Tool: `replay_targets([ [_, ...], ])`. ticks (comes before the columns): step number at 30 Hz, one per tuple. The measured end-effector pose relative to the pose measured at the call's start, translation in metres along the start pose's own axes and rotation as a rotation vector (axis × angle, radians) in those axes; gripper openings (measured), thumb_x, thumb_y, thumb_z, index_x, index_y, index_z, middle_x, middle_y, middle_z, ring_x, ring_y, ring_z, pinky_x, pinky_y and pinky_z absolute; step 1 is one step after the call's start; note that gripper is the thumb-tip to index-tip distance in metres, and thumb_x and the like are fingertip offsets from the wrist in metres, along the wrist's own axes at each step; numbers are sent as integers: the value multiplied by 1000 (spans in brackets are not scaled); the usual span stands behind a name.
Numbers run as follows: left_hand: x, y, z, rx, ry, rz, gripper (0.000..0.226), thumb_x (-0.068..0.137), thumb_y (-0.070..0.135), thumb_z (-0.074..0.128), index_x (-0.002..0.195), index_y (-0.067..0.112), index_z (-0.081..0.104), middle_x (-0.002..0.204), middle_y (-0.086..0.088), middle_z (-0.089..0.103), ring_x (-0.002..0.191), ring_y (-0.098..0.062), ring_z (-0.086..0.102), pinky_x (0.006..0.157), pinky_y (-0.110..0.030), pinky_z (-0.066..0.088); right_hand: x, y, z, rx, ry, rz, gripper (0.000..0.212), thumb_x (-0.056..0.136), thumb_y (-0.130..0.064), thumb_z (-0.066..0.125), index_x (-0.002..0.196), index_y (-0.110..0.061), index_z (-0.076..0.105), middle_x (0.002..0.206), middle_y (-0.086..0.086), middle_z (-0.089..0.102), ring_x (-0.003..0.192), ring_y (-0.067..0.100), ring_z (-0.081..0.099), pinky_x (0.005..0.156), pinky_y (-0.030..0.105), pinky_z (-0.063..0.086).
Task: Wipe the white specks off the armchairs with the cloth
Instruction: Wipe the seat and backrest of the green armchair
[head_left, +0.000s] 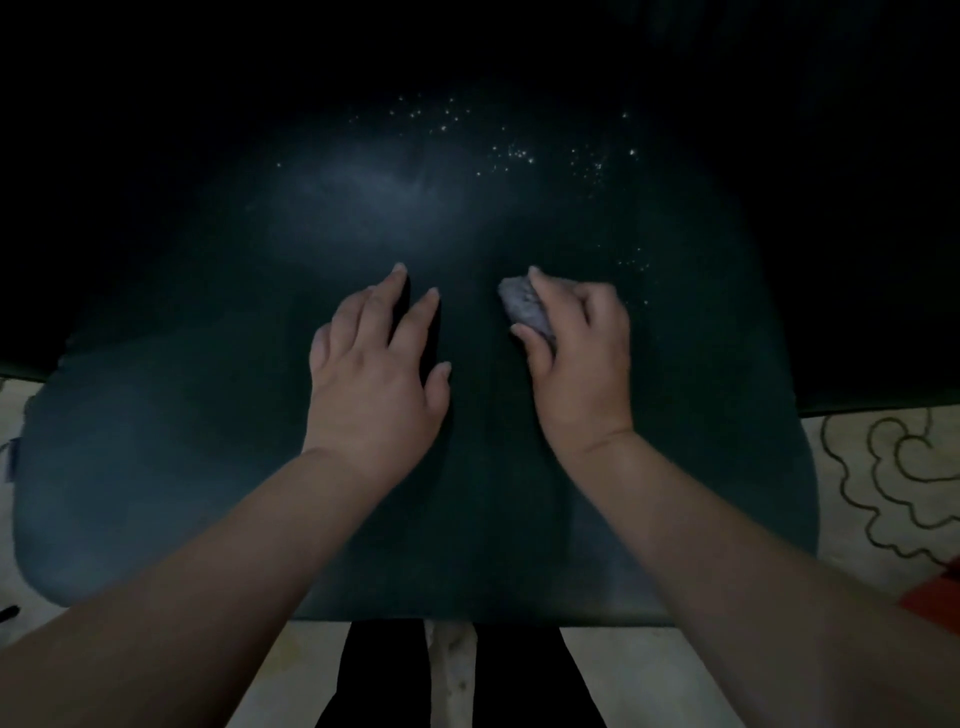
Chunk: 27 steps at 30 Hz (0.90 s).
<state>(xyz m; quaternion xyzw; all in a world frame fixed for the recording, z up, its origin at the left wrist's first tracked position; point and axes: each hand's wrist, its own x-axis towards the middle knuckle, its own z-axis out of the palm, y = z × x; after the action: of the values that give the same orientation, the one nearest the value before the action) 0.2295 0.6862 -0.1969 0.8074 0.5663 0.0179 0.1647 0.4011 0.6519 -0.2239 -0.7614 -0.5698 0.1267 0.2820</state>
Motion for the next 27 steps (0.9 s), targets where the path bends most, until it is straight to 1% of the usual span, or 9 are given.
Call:
replay_targets([
  [2,7,7,2,10,-9,15,63,86,36,60,144,19,41,154,-9,29,134,-31,27,107,-49,27,22,9,-2,-8,-9,-15,50,83,-10,70,132,-15,57,109,13,52,102,27,50,89,40,48],
  [4,14,11,2,19,-16,6,63,88,38,58,145,20,38,155,-8,27,135,-30,25,108,-48,24,35,25,-11,-32,50,66,49,86,-13,69,133,-17,56,111,12,51,105,24,48,92,33,45],
  [8,26,13,1,30,-18,-8,64,88,41,56,146,22,37,156,-7,24,137,-29,23,109,-47,22,6,33,-26,-33,121,185,48,87,-13,67,134,-16,54,114,13,50,107,24,46,94,31,43],
  [11,32,14,0,35,-17,-11,64,88,42,57,146,22,38,156,-7,25,137,-30,23,109,-48,22,-9,21,-20,20,-25,56,48,85,-14,66,132,-16,56,112,13,52,105,26,49,91,36,46],
  [13,35,14,-1,36,-11,-12,64,87,41,58,145,21,39,155,-8,26,137,-31,24,108,-49,23,16,28,-19,26,-53,-16,49,84,-11,69,131,-17,57,108,11,51,102,26,49,89,35,46],
  [18,43,10,-3,34,11,-18,63,86,40,61,143,19,42,153,-10,30,135,-33,28,107,-51,25,47,60,-34,-40,123,171,49,87,-13,69,134,-15,55,110,11,48,103,26,49,93,24,38],
  [22,52,11,-6,36,12,-36,64,86,41,60,143,19,42,153,-9,30,135,-32,28,107,-51,25,2,35,-28,73,63,150,55,85,-6,68,136,-18,52,117,8,44,110,26,49,96,33,46],
  [25,56,15,-4,29,19,-20,64,85,39,62,142,18,44,152,-10,32,134,-33,29,106,-52,26,32,37,-20,34,5,10,54,83,-6,71,134,-15,55,111,12,50,105,24,49,93,31,45],
  [27,59,16,-3,31,20,-12,64,85,39,63,142,18,44,151,-10,33,134,-33,30,106,-52,26,66,51,-21,14,59,41,52,83,-8,70,133,-15,56,108,14,51,101,27,50,92,36,47],
])
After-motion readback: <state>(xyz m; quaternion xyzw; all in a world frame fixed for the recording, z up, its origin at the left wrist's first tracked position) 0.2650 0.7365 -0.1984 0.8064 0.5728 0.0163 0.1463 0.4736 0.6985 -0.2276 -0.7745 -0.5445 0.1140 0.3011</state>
